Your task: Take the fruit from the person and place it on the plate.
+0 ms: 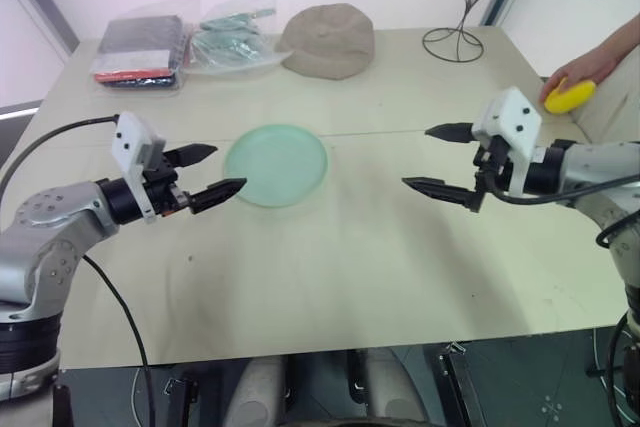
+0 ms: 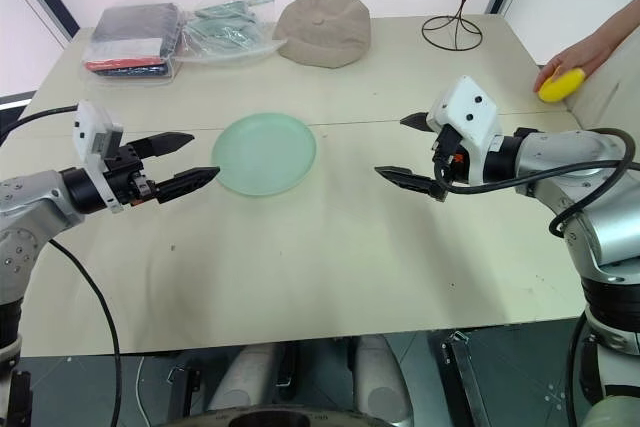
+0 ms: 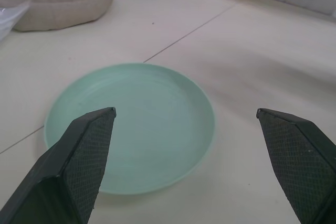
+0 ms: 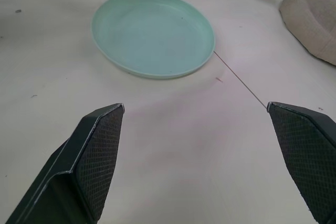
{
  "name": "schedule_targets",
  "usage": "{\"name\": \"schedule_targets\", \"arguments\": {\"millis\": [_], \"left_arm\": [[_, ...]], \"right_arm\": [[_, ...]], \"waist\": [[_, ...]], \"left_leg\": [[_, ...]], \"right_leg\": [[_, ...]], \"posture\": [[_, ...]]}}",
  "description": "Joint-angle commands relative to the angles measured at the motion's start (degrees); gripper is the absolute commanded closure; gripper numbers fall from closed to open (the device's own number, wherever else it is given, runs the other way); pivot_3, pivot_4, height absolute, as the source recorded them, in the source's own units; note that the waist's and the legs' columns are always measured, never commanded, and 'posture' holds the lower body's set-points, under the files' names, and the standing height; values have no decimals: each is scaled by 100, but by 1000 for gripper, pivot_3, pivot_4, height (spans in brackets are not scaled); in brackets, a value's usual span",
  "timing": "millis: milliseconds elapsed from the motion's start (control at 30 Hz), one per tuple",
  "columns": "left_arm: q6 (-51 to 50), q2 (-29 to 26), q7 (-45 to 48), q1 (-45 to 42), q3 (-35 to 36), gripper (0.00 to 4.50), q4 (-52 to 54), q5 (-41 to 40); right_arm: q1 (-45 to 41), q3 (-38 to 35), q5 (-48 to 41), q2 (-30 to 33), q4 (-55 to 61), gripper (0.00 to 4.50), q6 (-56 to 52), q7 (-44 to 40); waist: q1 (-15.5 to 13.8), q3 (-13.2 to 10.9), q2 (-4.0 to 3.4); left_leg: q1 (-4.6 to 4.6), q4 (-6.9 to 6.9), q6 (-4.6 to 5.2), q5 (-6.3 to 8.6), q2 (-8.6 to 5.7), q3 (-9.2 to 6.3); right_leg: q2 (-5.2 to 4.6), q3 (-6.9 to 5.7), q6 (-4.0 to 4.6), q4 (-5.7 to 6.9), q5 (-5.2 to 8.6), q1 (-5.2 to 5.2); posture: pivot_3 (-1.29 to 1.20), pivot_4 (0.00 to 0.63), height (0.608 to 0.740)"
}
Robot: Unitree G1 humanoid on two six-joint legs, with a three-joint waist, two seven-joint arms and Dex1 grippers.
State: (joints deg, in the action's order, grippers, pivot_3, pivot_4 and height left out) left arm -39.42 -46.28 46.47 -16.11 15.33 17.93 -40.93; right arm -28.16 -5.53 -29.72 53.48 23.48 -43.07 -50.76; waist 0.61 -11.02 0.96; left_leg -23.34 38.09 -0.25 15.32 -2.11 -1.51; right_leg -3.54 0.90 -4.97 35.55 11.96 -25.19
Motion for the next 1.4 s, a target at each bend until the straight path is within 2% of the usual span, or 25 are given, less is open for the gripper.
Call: {"name": "schedule_targets", "arguments": {"millis": [33, 1400], "left_arm": [[37, -68, 5, -62, 228, 0, 181, -100], [110, 87, -77, -235, 148, 0, 33, -92]], "right_arm": [[-60, -128, -40, 29, 121, 45, 99, -20], [-28, -233, -56, 19, 137, 45, 47, 120]], "waist": [[0, 0, 0], [0, 0, 0]], "left_leg": [[0, 0, 0, 0, 0, 0], [1, 3, 0, 0, 0, 0]], "right_leg": [[0, 0, 0, 0, 0, 0], [0, 0, 0, 6, 0, 0]], "posture": [[0, 150, 740], [0, 150, 740]]}}
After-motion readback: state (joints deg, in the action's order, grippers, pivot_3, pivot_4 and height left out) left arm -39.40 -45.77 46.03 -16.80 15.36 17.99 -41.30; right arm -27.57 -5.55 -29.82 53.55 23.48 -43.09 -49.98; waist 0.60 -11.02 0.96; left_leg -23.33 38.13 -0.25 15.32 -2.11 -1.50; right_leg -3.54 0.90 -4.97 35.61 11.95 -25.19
